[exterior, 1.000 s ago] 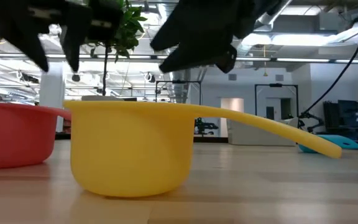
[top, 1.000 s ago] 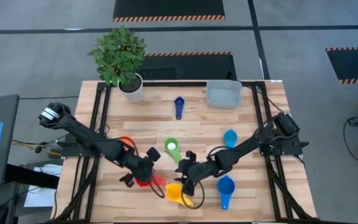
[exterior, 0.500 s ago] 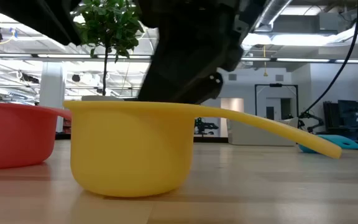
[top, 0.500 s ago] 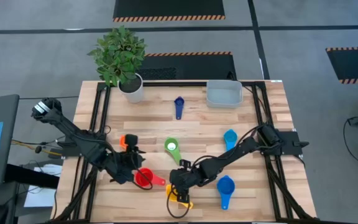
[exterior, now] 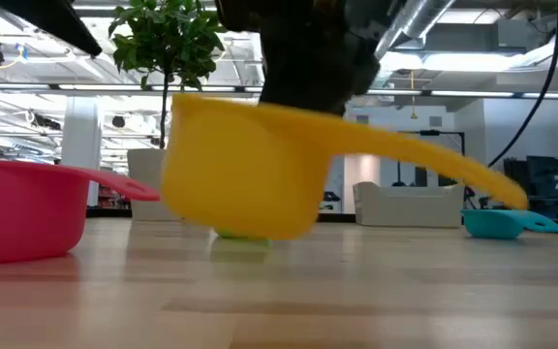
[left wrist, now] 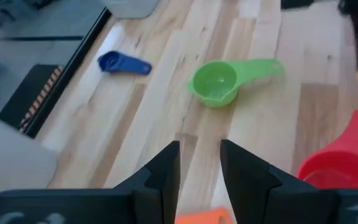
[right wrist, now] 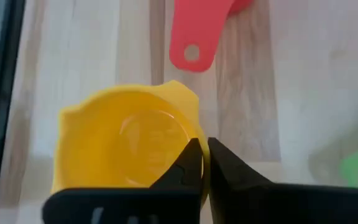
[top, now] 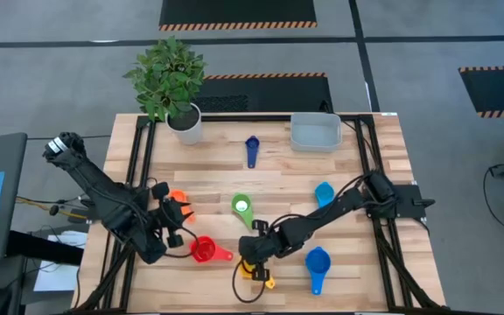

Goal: Nest measuring cups in basket
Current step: Stack the yellow measuring cup on top of the red measuring cup

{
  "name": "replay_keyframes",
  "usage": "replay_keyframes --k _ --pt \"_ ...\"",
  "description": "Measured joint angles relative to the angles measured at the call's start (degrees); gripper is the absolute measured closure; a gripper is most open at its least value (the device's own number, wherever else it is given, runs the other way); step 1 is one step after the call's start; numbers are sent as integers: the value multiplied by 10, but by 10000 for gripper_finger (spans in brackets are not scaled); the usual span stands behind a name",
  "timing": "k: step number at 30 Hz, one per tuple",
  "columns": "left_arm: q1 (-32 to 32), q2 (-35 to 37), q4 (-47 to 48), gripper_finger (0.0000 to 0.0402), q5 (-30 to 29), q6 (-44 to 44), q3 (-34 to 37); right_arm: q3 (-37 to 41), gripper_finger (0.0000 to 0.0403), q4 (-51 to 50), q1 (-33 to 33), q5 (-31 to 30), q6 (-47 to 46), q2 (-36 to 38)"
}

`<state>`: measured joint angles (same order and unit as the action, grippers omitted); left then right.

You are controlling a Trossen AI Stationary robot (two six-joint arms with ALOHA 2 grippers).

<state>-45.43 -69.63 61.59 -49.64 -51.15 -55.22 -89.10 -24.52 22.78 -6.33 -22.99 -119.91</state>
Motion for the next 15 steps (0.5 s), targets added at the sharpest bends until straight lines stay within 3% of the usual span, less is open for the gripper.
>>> replay_keyframes --k 5,9,15 --pt "-2 0 52 319 31 -45 0 -12 375 20 -28 0 36 19" --pt "-2 0 55 334 33 -59 0 -53 393 27 -55 0 92 16" --pt "-2 -1 55 351 42 -59 0 -90 382 85 -90 -1 173 16"
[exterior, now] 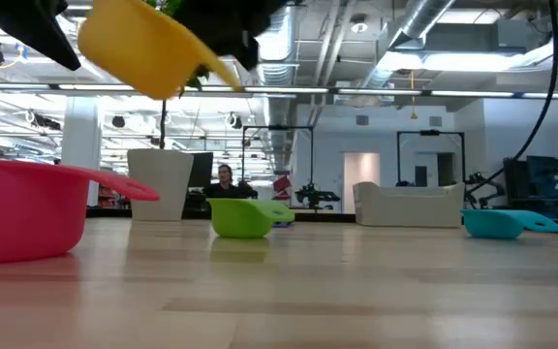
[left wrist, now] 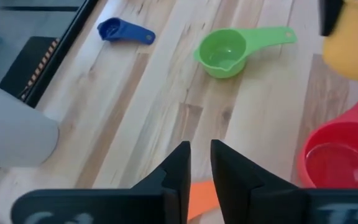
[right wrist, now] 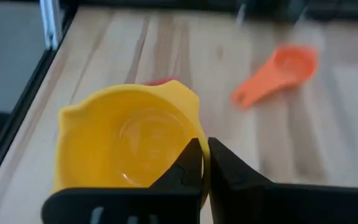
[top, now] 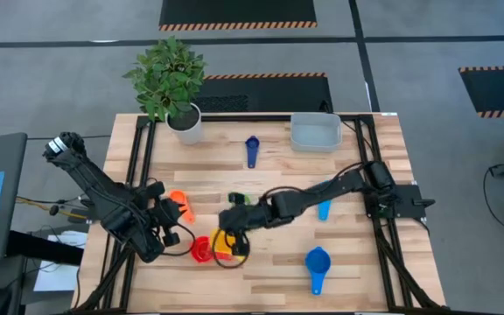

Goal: Nest measuring cups in basket
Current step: Stack the yellow measuring cup on top of the red measuring cup

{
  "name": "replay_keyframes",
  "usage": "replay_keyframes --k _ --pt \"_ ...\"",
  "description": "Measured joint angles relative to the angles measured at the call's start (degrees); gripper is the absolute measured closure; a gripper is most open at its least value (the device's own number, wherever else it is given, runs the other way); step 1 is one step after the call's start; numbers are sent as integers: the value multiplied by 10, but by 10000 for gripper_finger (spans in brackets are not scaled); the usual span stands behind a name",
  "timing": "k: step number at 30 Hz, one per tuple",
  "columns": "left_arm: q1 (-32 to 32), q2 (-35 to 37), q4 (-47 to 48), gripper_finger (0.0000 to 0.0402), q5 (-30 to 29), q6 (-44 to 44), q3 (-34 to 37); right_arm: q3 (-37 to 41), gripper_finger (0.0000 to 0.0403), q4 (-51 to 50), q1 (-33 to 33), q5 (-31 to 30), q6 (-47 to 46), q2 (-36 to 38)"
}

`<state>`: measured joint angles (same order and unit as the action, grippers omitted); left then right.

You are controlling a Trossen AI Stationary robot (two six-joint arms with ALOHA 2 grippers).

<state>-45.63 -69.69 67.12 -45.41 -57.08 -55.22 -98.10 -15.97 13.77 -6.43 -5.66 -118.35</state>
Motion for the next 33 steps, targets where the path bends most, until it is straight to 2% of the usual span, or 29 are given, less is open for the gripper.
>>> replay_keyframes --k 5,11,18,25,33 --pt "0 0 5 372 -4 5 0 -6 394 69 -18 13 46 -3" --pt "0 0 11 396 -10 7 0 -8 384 149 -19 47 87 -33" --pt "0 0 12 398 -18 9 0 -9 392 171 -20 53 88 -66" --pt "0 0 11 398 -32 25 0 -79 386 136 -24 89 95 -137" --pt "-2 0 11 397 6 26 0 -153 378 19 -23 96 119 -190"
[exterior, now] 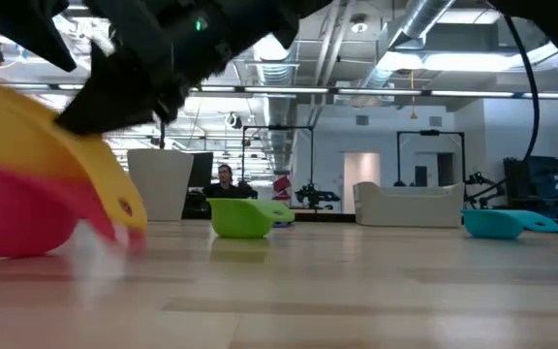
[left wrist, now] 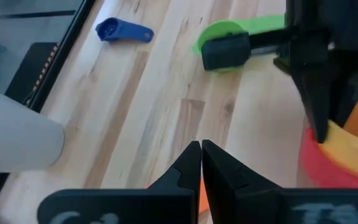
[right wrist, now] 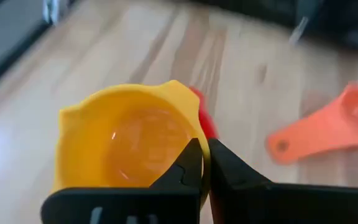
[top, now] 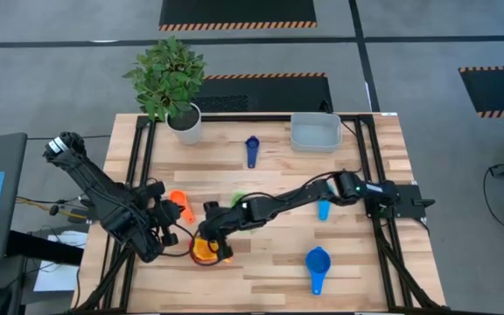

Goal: Nest measuring cups in basket
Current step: Stack the yellow measuring cup on top of the red measuring cup

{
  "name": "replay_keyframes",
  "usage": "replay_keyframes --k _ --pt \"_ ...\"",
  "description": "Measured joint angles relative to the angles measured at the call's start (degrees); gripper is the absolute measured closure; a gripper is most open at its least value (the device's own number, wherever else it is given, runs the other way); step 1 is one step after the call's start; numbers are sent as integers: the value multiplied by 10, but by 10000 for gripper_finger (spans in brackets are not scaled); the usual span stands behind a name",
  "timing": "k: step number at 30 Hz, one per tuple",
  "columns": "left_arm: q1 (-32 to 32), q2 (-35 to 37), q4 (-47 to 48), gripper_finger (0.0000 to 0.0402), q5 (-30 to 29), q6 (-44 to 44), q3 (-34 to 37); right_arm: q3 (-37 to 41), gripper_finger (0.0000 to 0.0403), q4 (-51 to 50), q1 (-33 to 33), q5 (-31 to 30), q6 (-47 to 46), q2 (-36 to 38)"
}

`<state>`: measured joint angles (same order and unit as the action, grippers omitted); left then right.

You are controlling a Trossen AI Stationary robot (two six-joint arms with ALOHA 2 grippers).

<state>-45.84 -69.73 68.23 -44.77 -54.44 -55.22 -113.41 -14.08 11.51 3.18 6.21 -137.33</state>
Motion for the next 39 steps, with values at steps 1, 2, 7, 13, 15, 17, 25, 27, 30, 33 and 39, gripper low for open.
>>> replay_keyframes --k 1,2,7,13,15,17,25,27,30,33,39 --pt "0 0 0 397 0 1 0 -6 375 -7 0 0 0 -4" --pt "0 0 0 397 0 1 0 -11 371 -12 1 0 0 -6" --pt "0 0 0 397 0 1 0 -17 347 -23 1 0 -27 -7" --pt "0 0 0 397 6 1 0 -17 297 -37 1 0 -29 -3" --pt "0 0 0 397 10 1 0 -17 276 -44 1 -1 -33 -1" --pt "0 0 -3 397 10 -1 0 -16 255 -64 0 -3 -61 5" --pt "0 -34 -157 397 11 87 64 -18 209 -203 22 -57 -125 49" --pt "3 -43 -176 397 9 95 77 -17 206 -265 41 -61 -137 63" --pt "13 -49 -182 397 -9 103 92 -18 207 -285 70 -51 -151 63" --pt "41 -53 -223 397 -16 151 111 -16 217 -286 95 -43 -155 57" --pt "132 -54 -454 401 109 354 161 -17 246 -264 129 -46 -153 55"
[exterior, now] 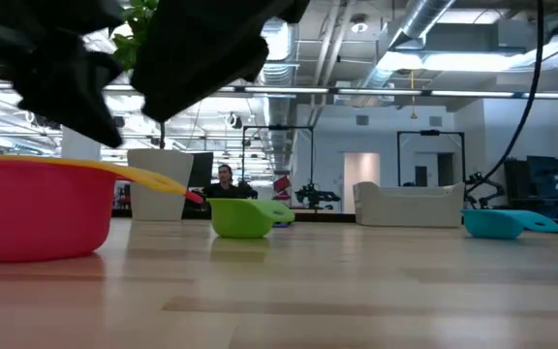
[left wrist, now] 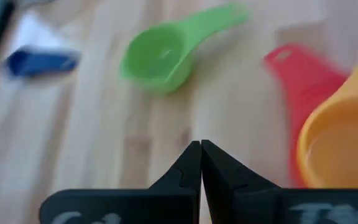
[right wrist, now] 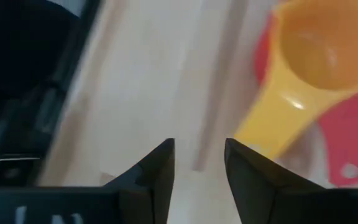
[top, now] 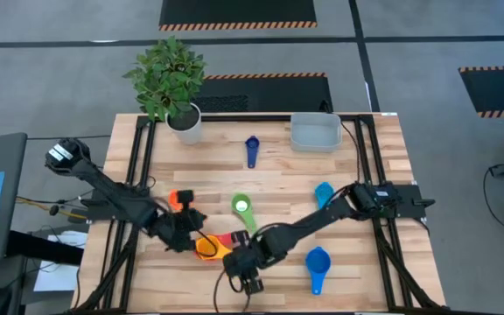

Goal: Nest measuring cups in basket
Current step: Stack the yellow measuring cup on top of the red measuring cup

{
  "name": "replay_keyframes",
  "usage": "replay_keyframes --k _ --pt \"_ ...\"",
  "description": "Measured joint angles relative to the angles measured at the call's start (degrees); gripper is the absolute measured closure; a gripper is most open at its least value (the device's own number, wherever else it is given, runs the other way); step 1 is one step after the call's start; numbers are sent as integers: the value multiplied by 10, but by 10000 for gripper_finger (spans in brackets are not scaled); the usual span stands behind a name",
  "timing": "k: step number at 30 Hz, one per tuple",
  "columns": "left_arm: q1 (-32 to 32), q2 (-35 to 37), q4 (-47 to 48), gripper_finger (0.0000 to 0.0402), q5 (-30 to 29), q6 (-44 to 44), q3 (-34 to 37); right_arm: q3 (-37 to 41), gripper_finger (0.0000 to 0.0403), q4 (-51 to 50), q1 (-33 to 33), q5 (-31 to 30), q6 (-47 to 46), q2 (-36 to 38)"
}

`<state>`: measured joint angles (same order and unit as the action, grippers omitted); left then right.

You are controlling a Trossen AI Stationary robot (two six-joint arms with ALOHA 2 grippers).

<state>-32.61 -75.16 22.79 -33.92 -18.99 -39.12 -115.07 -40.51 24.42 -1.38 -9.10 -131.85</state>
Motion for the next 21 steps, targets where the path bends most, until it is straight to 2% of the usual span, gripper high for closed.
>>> replay_keyframes --k 3,6,13,21 --pt "39 0 -92 401 93 82 18 0 259 10 -5 4 6 -1" --pt "75 0 -121 401 181 130 28 0 273 50 -14 38 24 -12" --pt "148 0 -167 401 261 175 55 -1 314 102 -38 129 30 -33" --pt "188 -13 -181 402 319 194 55 1 347 85 -50 144 -8 -47"
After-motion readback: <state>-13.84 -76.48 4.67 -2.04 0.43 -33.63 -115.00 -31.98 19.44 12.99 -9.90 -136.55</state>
